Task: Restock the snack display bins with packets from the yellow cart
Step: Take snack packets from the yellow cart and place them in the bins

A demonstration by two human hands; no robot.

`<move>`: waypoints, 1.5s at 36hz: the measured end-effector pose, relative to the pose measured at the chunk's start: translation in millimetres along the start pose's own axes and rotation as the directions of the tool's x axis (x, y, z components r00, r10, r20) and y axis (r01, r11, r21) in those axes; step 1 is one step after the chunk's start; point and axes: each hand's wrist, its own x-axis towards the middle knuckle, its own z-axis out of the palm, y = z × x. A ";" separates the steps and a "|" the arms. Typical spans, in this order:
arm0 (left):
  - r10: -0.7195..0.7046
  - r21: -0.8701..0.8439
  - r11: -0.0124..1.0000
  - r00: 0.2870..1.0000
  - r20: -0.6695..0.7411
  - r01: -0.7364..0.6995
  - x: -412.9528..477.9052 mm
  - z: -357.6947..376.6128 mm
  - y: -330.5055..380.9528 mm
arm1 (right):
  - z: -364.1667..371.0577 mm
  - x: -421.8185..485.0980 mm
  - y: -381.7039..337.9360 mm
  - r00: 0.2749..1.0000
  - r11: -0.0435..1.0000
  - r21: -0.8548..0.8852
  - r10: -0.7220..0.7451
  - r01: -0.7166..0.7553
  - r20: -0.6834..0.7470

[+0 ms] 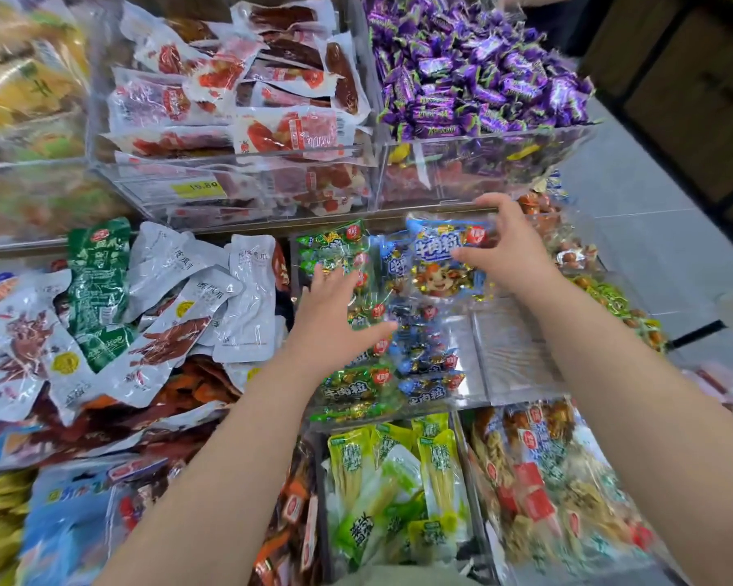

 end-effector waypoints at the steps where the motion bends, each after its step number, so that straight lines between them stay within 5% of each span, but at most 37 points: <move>1: 0.006 0.123 0.992 1.000 0.026 -0.009 3.8 3.0 0.6 | 0.7 2.8 1.7 1.000 0.999 -0.052 -0.004 0.004 -0.005; 6: -0.026 0.382 0.924 0.997 0.078 -0.006 20.2 19.7 -0.1 | 35.6 10.4 9.9 0.991 0.987 -0.159 0.001 0.020 0.135; 12: -0.079 0.543 0.840 0.988 0.136 -0.007 23.5 26.2 -13.6 | 68.9 15.5 21.2 0.985 0.952 -0.272 -0.109 0.142 0.134; 14: -0.070 0.551 0.835 0.989 0.131 -0.014 22.9 27.4 -16.5 | 71.1 17.6 23.8 0.980 0.846 -0.502 -0.109 0.180 0.168; 16: -0.074 0.551 0.834 0.988 0.134 -0.012 23.5 28.5 -17.7 | 74.1 15.5 25.1 0.959 0.604 -0.745 -0.163 0.282 0.231; 18: -0.080 0.552 0.834 0.987 0.138 -0.009 24.7 29.2 -18.0 | 78.6 11.1 25.4 0.912 0.487 -0.772 -0.233 0.409 0.337; 22: -0.083 0.547 0.837 0.987 0.136 -0.005 24.8 30.3 -18.9 | 93.2 6.8 36.4 0.820 0.416 -0.711 -0.206 0.567 0.534; 28: -0.072 0.531 0.847 0.990 0.125 -0.005 25.1 31.6 -21.1 | 110.5 15.0 49.8 0.883 0.396 -0.795 -0.104 0.459 0.458; 38: -0.106 0.549 0.835 0.987 0.117 0.024 21.1 33.4 -23.8 | 111.2 25.8 42.7 0.923 0.455 -0.823 0.006 0.341 0.385; 43: -0.118 0.554 0.832 0.985 0.127 0.029 23.7 31.9 -22.6 | 103.1 28.0 35.3 0.873 0.491 -0.778 0.068 0.393 0.483; 47: -0.104 0.526 0.850 0.987 0.125 0.023 23.4 30.7 -24.4 | 85.6 16.6 22.8 0.849 0.590 -0.680 -0.019 0.436 0.528; 51: -0.078 0.412 0.910 0.994 0.083 0.036 21.0 21.8 -16.1 | 72.8 -17.0 22.1 0.906 0.746 -0.544 -0.191 0.385 0.378; 54: 0.039 0.240 0.971 0.995 -0.088 -0.017 6.8 16.6 1.8 | 68.9 -51.9 30.7 0.949 0.876 -0.377 -0.237 0.302 0.208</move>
